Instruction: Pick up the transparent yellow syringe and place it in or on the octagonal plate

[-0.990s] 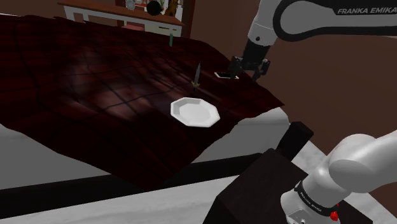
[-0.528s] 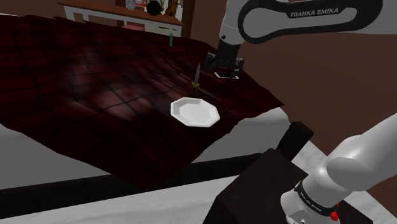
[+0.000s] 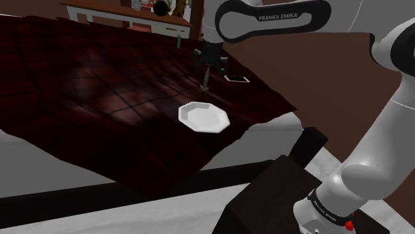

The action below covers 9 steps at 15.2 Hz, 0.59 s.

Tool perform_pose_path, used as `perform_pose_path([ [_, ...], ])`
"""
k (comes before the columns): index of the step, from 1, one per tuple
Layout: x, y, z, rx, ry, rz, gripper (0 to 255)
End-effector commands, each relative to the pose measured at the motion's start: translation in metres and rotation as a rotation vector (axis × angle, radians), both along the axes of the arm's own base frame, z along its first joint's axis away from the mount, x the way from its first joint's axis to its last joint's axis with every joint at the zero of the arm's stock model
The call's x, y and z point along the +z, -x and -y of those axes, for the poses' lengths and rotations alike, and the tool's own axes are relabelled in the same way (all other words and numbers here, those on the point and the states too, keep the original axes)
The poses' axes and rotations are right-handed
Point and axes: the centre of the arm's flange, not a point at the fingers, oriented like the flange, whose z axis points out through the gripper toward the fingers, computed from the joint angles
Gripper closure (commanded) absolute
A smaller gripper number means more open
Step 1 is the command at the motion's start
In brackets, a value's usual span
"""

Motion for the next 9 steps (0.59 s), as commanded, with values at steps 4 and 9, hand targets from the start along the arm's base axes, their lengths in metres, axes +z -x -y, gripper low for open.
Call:
perform_pose_path([
  [4, -0.015, -0.014, 0.002, -0.038, 0.004, 0.011, 0],
  [9, -0.039, -0.018, 0.008, -0.038, 0.004, 0.011, 0],
])
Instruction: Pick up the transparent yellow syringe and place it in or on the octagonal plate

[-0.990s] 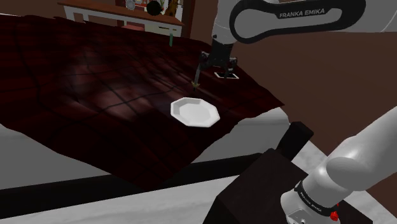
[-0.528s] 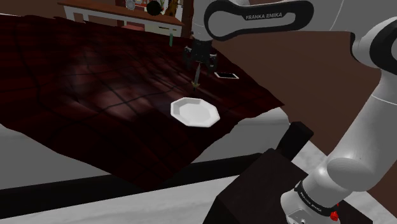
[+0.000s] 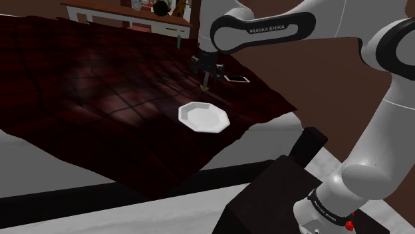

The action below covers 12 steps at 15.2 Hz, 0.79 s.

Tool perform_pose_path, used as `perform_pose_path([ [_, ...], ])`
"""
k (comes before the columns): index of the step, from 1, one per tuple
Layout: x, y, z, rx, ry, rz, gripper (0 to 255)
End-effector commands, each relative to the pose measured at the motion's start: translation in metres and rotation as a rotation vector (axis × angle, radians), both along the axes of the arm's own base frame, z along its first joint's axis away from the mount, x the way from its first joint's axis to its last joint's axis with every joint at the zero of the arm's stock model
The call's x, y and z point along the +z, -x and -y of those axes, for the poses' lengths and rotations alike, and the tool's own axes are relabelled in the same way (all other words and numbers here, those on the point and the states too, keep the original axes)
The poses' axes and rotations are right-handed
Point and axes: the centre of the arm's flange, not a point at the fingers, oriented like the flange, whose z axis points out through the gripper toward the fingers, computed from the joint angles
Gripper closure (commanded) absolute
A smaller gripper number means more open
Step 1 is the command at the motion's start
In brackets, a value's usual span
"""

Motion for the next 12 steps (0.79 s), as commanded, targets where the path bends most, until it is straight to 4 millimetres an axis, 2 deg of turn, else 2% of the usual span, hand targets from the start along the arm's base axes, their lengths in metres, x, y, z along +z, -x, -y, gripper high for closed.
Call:
perform_pose_path([
  [1, -0.0030, 0.0005, 0.0007, 0.000, 0.000, 0.001, 0],
  [7, -0.0029, 0.0004, 0.0007, 0.000, 0.000, 0.001, 0],
  [8, -0.0029, 0.0004, 0.0007, 0.000, 0.000, 0.001, 255],
  [12, -0.0029, 0.0004, 0.0007, 0.000, 0.000, 0.001, 255],
])
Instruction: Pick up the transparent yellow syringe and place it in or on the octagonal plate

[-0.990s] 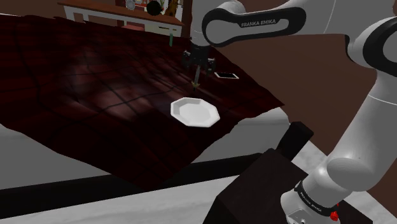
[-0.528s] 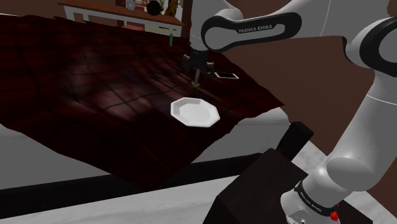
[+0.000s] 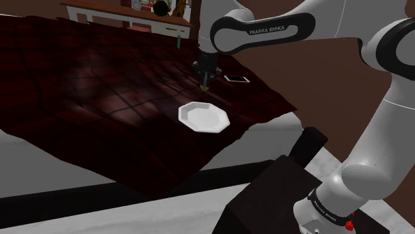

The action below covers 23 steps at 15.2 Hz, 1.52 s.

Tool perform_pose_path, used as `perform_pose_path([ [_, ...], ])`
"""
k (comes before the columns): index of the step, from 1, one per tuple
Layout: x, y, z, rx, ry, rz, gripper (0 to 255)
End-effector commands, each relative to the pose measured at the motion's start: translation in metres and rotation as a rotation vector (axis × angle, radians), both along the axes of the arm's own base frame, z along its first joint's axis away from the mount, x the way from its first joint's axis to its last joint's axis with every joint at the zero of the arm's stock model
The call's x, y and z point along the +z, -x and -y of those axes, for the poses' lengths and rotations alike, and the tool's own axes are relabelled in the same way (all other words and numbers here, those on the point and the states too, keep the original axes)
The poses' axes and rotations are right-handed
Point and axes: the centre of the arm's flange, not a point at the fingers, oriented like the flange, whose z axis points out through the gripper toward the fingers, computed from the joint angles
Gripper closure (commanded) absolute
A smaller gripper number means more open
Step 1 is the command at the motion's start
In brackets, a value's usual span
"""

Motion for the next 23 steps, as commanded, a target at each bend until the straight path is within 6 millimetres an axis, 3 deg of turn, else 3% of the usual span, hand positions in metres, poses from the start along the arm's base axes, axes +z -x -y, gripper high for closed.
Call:
perform_pose_path([
  [1, 0.000, 0.000, 0.000, 0.000, 0.000, 0.000, 255],
  [5, 0.000, 0.000, 0.000, 0.000, 0.000, 0.000, 255],
  [22, 0.085, 0.000, 0.000, 0.000, 0.000, 0.000, 255],
  [23, 0.085, 0.010, -0.008, 0.000, 0.000, 0.000, 255],
])
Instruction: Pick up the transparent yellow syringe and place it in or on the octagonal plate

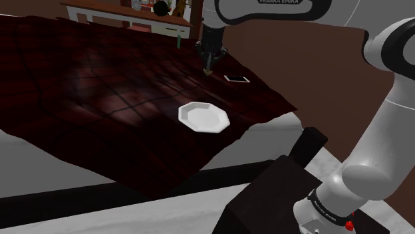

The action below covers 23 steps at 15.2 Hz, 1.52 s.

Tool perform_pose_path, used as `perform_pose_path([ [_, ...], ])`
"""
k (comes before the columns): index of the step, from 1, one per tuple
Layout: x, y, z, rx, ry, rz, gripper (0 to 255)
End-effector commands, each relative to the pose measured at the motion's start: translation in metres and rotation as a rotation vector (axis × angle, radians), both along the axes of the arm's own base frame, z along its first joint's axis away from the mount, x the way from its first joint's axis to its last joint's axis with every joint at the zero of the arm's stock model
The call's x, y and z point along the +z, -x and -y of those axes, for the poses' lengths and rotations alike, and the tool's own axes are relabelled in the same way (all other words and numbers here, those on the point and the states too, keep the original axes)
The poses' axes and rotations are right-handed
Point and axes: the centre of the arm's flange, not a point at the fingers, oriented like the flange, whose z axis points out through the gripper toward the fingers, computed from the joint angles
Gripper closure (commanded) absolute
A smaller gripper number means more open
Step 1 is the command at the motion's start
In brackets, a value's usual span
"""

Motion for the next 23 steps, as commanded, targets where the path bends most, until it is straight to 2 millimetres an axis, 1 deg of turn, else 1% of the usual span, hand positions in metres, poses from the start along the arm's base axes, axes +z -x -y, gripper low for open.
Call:
perform_pose_path([
  [1, 0.003, 0.015, -0.012, 0.000, 0.000, 0.000, 255],
  [11, 0.004, 0.117, -0.096, 0.000, 0.000, 0.000, 255],
  [12, 0.004, 0.136, -0.112, 0.000, 0.000, 0.000, 255],
  [23, -0.054, 0.136, -0.112, 0.000, 0.000, 0.000, 255],
])
